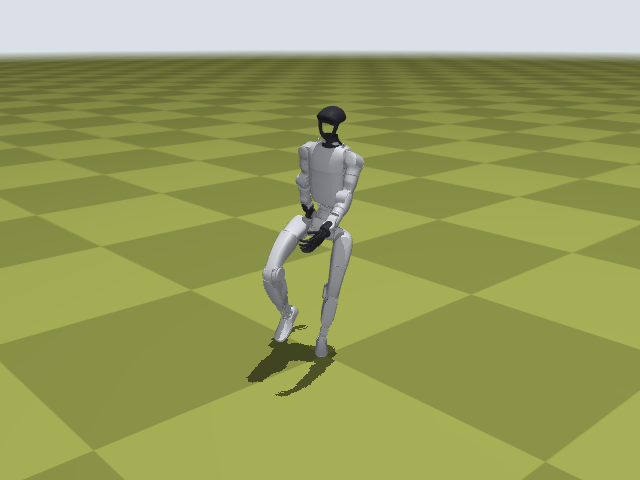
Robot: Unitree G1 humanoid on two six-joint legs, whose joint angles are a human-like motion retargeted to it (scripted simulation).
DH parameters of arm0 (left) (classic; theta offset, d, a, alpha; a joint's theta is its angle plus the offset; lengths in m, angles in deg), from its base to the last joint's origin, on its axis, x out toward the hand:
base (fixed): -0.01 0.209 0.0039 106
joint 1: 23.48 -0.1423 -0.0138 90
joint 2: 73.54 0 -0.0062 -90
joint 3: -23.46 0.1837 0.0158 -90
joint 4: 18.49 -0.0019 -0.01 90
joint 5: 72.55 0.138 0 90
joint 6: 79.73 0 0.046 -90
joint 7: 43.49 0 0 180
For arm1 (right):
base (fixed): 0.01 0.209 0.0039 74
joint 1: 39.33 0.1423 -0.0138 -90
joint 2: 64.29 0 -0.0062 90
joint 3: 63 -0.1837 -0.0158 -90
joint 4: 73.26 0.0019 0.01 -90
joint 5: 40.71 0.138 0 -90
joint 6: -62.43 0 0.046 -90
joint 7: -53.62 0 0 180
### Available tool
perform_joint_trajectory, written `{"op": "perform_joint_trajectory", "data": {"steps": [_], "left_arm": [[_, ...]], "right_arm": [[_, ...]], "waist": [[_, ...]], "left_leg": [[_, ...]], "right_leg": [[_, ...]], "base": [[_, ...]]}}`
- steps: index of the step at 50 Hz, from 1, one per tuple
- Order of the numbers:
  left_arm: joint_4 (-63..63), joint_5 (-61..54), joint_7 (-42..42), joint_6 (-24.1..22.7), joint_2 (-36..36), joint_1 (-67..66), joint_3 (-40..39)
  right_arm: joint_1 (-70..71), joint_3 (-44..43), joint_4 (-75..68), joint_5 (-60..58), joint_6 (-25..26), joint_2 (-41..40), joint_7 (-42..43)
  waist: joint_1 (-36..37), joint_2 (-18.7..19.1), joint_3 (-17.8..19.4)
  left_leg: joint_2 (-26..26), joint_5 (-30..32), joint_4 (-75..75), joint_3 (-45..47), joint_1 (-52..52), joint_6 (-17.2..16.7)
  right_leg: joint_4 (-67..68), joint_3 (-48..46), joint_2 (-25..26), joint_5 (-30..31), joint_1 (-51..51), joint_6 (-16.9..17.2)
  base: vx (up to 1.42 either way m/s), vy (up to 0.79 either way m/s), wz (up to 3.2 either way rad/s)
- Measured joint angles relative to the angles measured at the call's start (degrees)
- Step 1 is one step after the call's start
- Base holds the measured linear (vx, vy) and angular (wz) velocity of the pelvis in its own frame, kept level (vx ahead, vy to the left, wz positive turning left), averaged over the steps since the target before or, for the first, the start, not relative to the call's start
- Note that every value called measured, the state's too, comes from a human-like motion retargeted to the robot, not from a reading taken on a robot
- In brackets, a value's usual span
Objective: In place motions
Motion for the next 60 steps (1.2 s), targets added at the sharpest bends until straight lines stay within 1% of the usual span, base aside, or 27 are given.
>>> {"op": "perform_joint_trajectory", "data": {"steps": [2, 6, 8, 10, 13, 14, 15, 17, 18, 20, 22, 23, 25, 30, 33, 37, 40, 43, 45, 47, 48, 49, 50, 52, 53, 55, 60], "left_arm": [[0.5, -0.3, 0.3, 0.1, -0.2, -0.2, 0.1], [-0.6, 0.1, 0.8, 0.7, -1.8, -3.3, 0.8], [-1.7, 1.5, 2.0, 1.1, -2.3, -6.4, 1.6], [-3.4, 3.1, 2.8, 1.9, -3.0, -10.5, 2.3], [-7.2, 6.2, 4.5, 3.1, -5.1, -17.4, 1.2], [-8.8, 7.2, 5.1, 3.7, -5.8, -19.5, 0.7], [-10.6, 8.2, 5.6, 4.4, -6.5, -21.5, 0.2], [-14.9, 9.8, 6.5, 4.8, -7.0, -24.8, -1.6], [-17.5, 10.6, 6.8, 4.6, -6.7, -26.1, -2.8], [-22.7, 12.5, 6.2, 4.5, -6.0, -28.7, -4.2], [-28.3, 14.8, 2.9, 4.7, -5.6, -30.1, -5.4], [-30.9, 15.3, 0.8, 4.6, -5.5, -30.6, -6.7], [-34.8, 13.2, -1.5, 4.4, -5.1, -31.9, -8.6], [-40.0, 10.3, -0.3, 7.1, -4.7, -33.7, -12.0], [-39.3, 11.0, -1.4, 6.8, -4.8, -34.6, -12.7], [-35.7, 12.6, 0.4, 6.8, -4.4, -35.3, -11.6], [-32.6, 14.1, 1.5, 6.8, -4.1, -35.2, -11.3], [-30.2, 15.1, 1.3, 6.8, -3.6, -35.7, -10.7], [-29.0, 15.5, 0.6, 6.4, -3.2, -36.8, -10.3], [-28.7, 15.2, -0.7, 6.0, -3.0, -37.8, -10.1], [-29.0, 15.1, -1.6, 6.0, -2.9, -38.0, -10.4], [-29.5, 14.9, -2.4, 6.2, -2.9, -38.1, -10.8], [-30.1, 14.6, -3.2, 6.3, -2.8, -38.2, -11.2], [-31.7, 14.1, -3.0, 7.3, -2.5, -38.7, -11.6], [-32.7, 14.4, -2.3, 8.1, -2.6, -39.4, -12.0], [-35.2, 15.7, -0.3, 9.8, -3.4, -40.9, -13.2], [-40.4, 21.4, 6.2, 11.4, -3.3, -45.0, -11.9]], "right_arm": [[0.4, -0.1, 0.0, 1.3, 0.1, -0.2, -0.1], [1.3, 0.5, 1.4, 2.4, -1.2, -1.2, -0.4], [2.9, 1.3, 2.9, 2.8, -1.5, -2.0, -1.0], [4.1, 2.6, 4.8, 2.5, -2.0, -3.1, -1.1], [6.3, 4.5, 8.2, 1.2, -2.8, -4.2, 0.1], [7.2, 5.0, 9.5, 0.9, -3.1, -4.6, 0.6], [8.2, 5.5, 10.8, 0.7, -3.5, -5.0, 1.0], [10.0, 7.0, 13.2, 0.9, -4.3, -5.8, 1.4], [11.0, 8.1, 14.1, 1.4, -4.8, -6.2, 1.2], [13.0, 9.5, 15.0, 2.2, -6.0, -7.0, 0.0], [15.4, 9.0, 16.6, 2.4, -6.4, -7.6, -2.3], [16.5, 9.1, 18.0, 2.3, -6.5, -7.9, -3.4], [18.4, 10.9, 21.0, 2.0, -7.2, -8.3, -5.5], [20.3, 12.3, 25.2, -0.5, -10.0, -8.4, -5.3], [18.6, 12.1, 23.5, 0.4, -10.4, -7.8, -3.6], [15.2, 10.3, 17.2, 1.5, -8.5, -6.4, -4.5], [13.5, 8.8, 10.3, 1.5, -7.3, -5.1, -3.6], [11.9, 8.1, 4.5, 3.3, -6.1, -3.8, -1.6], [11.5, 7.7, 1.6, 5.4, -5.8, -3.4, -0.5], [12.9, 7.9, 0.0, 9.1, -5.3, -3.6, 0.3], [14.1, 7.8, 0.0, 11.1, -4.8, -4.1, 0.7], [16.2, 7.5, 0.0, 13.2, -4.9, -4.6, 0.5], [18.7, 7.2, 0.0, 15.3, -5.1, -5.1, 0.1], [24.8, 7.4, 1.6, 19.1, -4.7, -6.3, -2.1], [27.6, 7.3, 3.2, 19.6, -4.4, -7.0, -2.7], [32.6, 6.0, 7.8, 18.2, -5.0, -8.8, -2.5], [44.7, 7.3, 19.3, 17.0, -7.5, -11.9, -5.2]], "waist": [[1.1, -0.6, -0.7], [4.1, -0.7, -4.0], [7.8, -2.4, -4.9], [11.1, -2.9, -6.2], [15.0, -3.1, -8.3], [15.5, -3.4, -8.8], [15.8, -3.9, -9.2], [16.3, -5.8, -10.1], [17.4, -7.0, -10.9], [20.9, -9.2, -13.1], [23.4, -9.6, -14.0], [23.7, -9.8, -13.8], [23.8, -10.2, -12.6], [19.3, -8.4, -10.7], [18.9, -8.4, -11.1], [20.9, -8.8, -11.6], [20.6, -8.4, -11.4], [20.6, -7.9, -12.0], [21.1, -8.3, -12.2], [21.5, -10.0, -12.2], [21.6, -10.9, -11.7], [22.6, -12.1, -10.4], [24.0, -13.4, -8.7], [27.6, -14.8, -5.4], [29.4, -15.3, -4.3], [33.9, -16.6, -2.4], [42.0, -19.6, 1.0]], "left_leg": [[-0.3, 0.0, -0.7, 1.6, 0.6, -0.2], [-1.2, 0.2, -2.7, 4.2, 1.2, -0.9], [-2.2, -0.6, -3.4, 7.4, 3.2, -1.1], [-2.0, -1.0, -4.2, 9.9, 4.4, -1.9], [-2.1, -1.6, -4.7, 13.1, 5.1, -2.9], [-2.7, -1.9, -4.7, 13.5, 5.2, -3.1], [-3.4, -2.1, -4.5, 13.6, 5.3, -3.2], [-5.5, -2.4, -4.3, 14.2, 6.0, -3.4], [-6.5, -2.6, -4.4, 15.2, 6.5, -3.7], [-8.3, -2.7, -4.5, 17.9, 6.6, -3.9], [-8.0, -2.1, -4.5, 18.5, 5.2, -4.5], [-7.8, -1.8, -4.5, 18.6, 5.0, -4.9], [-7.4, -1.5, -4.9, 19.5, 5.4, -5.3], [-6.4, -0.4, -5.2, 17.3, 5.0, -5.6], [-6.2, 0.1, -5.4, 16.6, 4.5, -6.0], [-5.9, 0.4, -6.2, 16.8, 4.8, -6.8], [-5.2, 0.0, -5.5, 15.9, 4.6, -7.4], [-4.2, -0.6, -1.5, 15.8, 2.5, -7.8], [-3.7, 1.4, 3.4, 16.6, 0.2, -7.6], [-2.9, 10.1, 13.8, 17.7, -5.4, -8.2], [-2.3, 15.8, 20.4, 17.7, -9.1, -8.6], [-1.0, 21.1, 27.4, 18.9, -12.9, -6.9], [0.5, 26.2, 34.7, 20.8, -16.9, -4.2], [2.2, 22.8, 49.6, 20.5, -25.7, -1.3], [4.9, 18.8, 56.3, 22.5, -29.4, -0.4], [5.2, 16.1, 65.6, 22.7, -38.2, 0.7], [3.5, 11.2, 77.6, 24.1, -57.1, -0.3]], "right_leg": [[-2.5, 0.2, 0.7, -0.4, 3.1, -0.1], [-11.0, -4.2, 2.0, -0.6, 15.2, -1.5], [-17.4, -4.2, 5.0, 0.2, 22.6, -1.6], [-27.5, -3.6, 10.6, 1.7, 30.1, -1.1], [-49.4, 1.1, 19.1, 5.9, 42.0, 2.2], [-57.6, 1.3, 20.4, 4.1, 46.5, 4.3], [-66.1, 0.9, 21.4, 0.6, 51.1, 7.0], [-77.3, -1.9, 22.9, -6.2, 57.3, 4.2], [-81.5, -4.5, 22.4, -6.0, 58.9, 2.5], [-86.5, -2.7, 21.3, -2.6, 59.3, 2.9], [-88.3, -3.2, 20.7, -1.7, 59.2, 4.0], [-88.3, -5.0, 20.5, -1.4, 58.8, 3.8], [-87.5, -1.1, 21.2, -1.6, 57.9, 3.2], [-87.9, -2.9, 22.0, -1.7, 58.3, 3.0], [-88.4, -3.2, 22.3, -1.7, 58.3, 2.7], [-88.0, -3.6, 22.3, -1.8, 57.9, 2.3], [-88.1, -4.7, 22.8, -2.0, 58.3, 2.0], [-88.1, -5.0, 23.0, -2.3, 58.4, 1.8], [-87.9, -4.9, 22.5, -2.4, 58.5, 1.7], [-87.3, -4.2, 20.4, -2.5, 58.3, 1.8], [-87.0, -4.4, 19.2, -2.5, 58.3, 1.9], [-86.7, -3.6, 18.3, -2.5, 58.6, 1.9], [-86.3, -2.2, 17.6, -2.5, 59.0, 1.9], [-86.1, -1.2, 17.7, -2.1, 60.1, 1.2], [-85.9, -1.3, 17.8, -2.0, 60.4, 0.7], [-84.7, -0.2, 17.1, -2.1, 60.2, -0.5], [-79.9, 6.0, 14.5, -2.7, 57.4, -2.4]], "base": [[0.03, -0.01, -0.59], [0.06, 0.02, -0.62], [0.06, 0.03, -1.16], [0.0, 0.0, -1.15], [-0.06, 0.04, -0.84], [-0.11, 0.09, -0.34], [-0.13, 0.11, -0.05], [-0.11, 0.12, -0.17], [-0.07, 0.11, -0.66], [-0.13, 0.12, -0.84], [-0.33, 0.13, -0.33], [-0.39, 0.08, -0.2], [-0.37, 0.02, -0.2], [-0.24, 0.09, 0.32], [-0.05, 0.05, 0.17], [-0.03, 0.01, -0.03], [-0.04, 0.08, 0.2], [0.04, 0.08, 0.11], [0.04, 0.1, -0.07], [-0.07, 0.16, -0.01], [-0.19, 0.18, -0.06], [-0.25, 0.17, -0.31], [-0.25, 0.11, -0.67], [-0.18, 0.06, -0.84], [-0.09, 0.09, -0.98], [-0.08, 0.15, -1.17], [-0.05, 0.09, -0.93]]}}
